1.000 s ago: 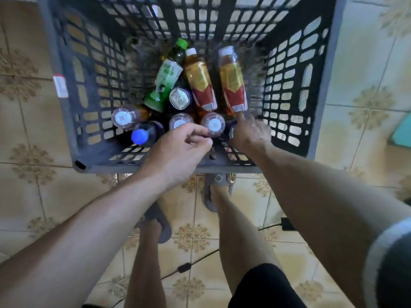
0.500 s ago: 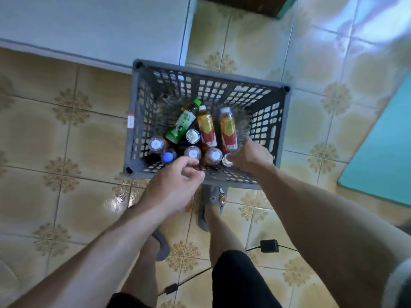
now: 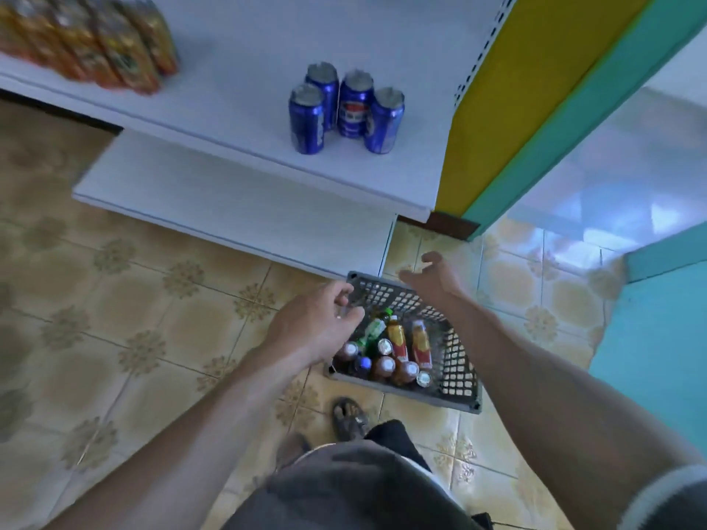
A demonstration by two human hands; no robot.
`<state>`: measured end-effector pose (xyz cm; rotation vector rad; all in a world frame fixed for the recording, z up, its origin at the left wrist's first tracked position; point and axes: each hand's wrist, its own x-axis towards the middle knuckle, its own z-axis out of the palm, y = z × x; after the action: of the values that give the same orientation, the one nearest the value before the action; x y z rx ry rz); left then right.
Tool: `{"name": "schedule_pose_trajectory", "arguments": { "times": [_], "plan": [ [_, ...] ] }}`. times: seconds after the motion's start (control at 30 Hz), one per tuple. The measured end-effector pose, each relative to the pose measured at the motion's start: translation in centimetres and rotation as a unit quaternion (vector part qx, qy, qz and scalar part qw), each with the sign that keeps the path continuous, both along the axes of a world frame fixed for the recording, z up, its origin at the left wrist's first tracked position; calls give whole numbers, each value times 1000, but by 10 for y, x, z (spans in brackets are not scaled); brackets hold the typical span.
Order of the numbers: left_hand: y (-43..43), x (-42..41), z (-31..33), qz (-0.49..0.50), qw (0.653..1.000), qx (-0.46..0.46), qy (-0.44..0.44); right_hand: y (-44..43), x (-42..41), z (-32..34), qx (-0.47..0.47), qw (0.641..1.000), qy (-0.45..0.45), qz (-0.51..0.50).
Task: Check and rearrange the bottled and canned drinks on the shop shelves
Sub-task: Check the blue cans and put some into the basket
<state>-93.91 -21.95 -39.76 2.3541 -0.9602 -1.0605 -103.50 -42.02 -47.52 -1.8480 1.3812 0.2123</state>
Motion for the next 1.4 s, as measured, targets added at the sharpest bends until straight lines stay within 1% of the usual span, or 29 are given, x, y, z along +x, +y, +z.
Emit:
{"name": "schedule_pose_trajectory", "arguments": {
  "times": [0.07, 0.17, 0.27, 0.37, 0.47, 0.57, 0.7, 0.83, 0.97, 1.07, 1.2, 1.23, 1.3, 1.4],
  "plan": [
    [4, 20, 19, 3, 1000, -10, -20, 5, 21, 31, -20, 1000, -22, -1],
    [-1, 48, 39, 4, 999, -25, -22, -6, 48, 69, -104, 994, -27, 27],
    [-14, 76, 51, -7, 999, -29, -42, -26, 81, 87, -132, 989, -58, 20],
    [-42, 109, 57, -16, 996, -32, -76, -57, 122, 90, -145, 985, -91, -18],
    [-76, 141, 60, -30, 995, -30, -96, -92, 163, 86, -138, 982, -122, -43],
    [-103, 166, 63, -44, 995, -13, -93, -117, 197, 76, -100, 983, -142, -59],
    [-128, 198, 61, -46, 995, 4, -91, -138, 233, 61, -78, 988, -128, -47],
    [-139, 215, 56, -60, 995, 19, -77, -144, 244, 48, -84, 985, -130, -76],
    [-140, 224, 56, -80, 995, 10, -60, -133, 232, 54, -80, 980, -137, -117],
    [-132, 228, 58, -84, 996, -17, -25, -109, 213, 69, -102, 971, -169, -133],
    [-111, 230, 59, -90, 993, -73, 22, -58, 190, 115, -119, 950, -249, -149],
    [-106, 232, 60, -88, 991, -95, 36, -45, 187, 129, -127, 945, -266, -142],
    [-95, 235, 64, -88, 984, -151, 35, -20, 184, 155, -144, 935, -301, -121],
    [-84, 240, 80, -86, 964, -248, 43, 13, 190, 194, -177, 924, -332, -69]
  ]
}}
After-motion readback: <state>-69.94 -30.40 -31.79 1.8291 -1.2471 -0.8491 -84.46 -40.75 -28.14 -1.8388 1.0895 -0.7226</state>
